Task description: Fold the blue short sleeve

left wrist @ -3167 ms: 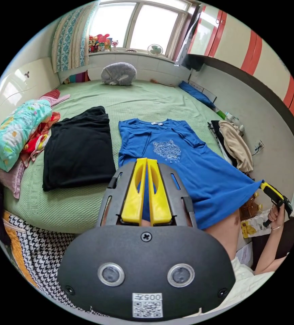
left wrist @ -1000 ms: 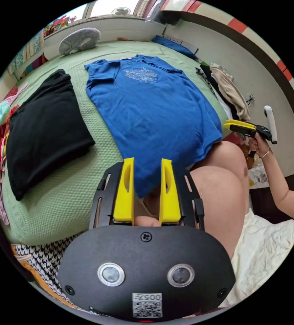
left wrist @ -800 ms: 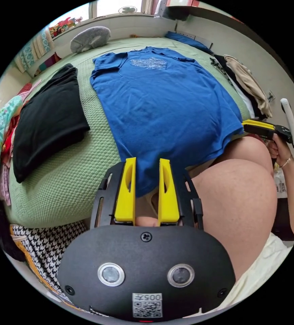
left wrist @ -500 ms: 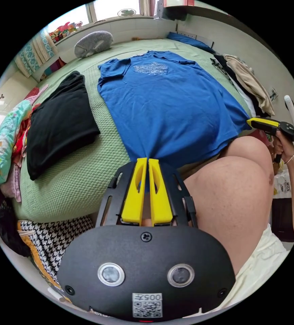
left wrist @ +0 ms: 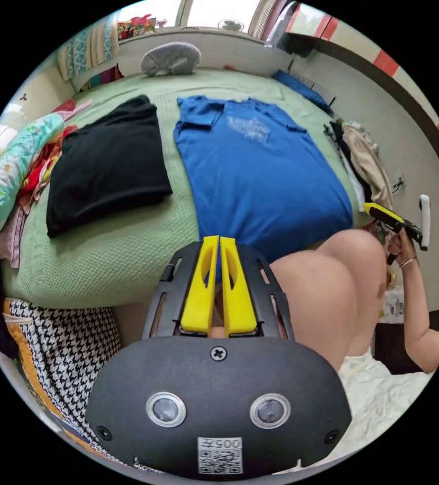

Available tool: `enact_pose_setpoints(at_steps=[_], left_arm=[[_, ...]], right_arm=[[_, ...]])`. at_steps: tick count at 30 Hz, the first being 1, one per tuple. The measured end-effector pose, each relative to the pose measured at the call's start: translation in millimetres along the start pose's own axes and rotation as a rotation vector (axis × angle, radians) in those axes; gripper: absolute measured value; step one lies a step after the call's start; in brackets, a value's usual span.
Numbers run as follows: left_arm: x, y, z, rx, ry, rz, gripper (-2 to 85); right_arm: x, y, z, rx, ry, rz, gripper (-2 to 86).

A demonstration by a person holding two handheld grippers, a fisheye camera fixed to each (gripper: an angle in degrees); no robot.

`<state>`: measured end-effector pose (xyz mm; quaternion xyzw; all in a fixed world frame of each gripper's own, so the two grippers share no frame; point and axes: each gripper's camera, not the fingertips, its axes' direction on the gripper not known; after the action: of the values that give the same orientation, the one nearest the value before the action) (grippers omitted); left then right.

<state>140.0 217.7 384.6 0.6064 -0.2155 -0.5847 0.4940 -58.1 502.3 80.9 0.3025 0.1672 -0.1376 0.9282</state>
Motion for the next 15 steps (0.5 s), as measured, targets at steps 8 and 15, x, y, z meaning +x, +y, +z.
enact_pose_setpoints(at_steps=[8, 15], left_arm=[[40.4, -144.3, -0.3, 0.223, 0.045, -0.006, -0.4], [49.1, -200.1, 60.3, 0.110, 0.109, -0.014, -0.5]], right_arm=[[-31.2, -139.9, 42.8, 0.069, -0.048, -0.123, 11.2], [-44.5, -246.9, 128.0, -0.067, 0.054, -0.170, 11.9]])
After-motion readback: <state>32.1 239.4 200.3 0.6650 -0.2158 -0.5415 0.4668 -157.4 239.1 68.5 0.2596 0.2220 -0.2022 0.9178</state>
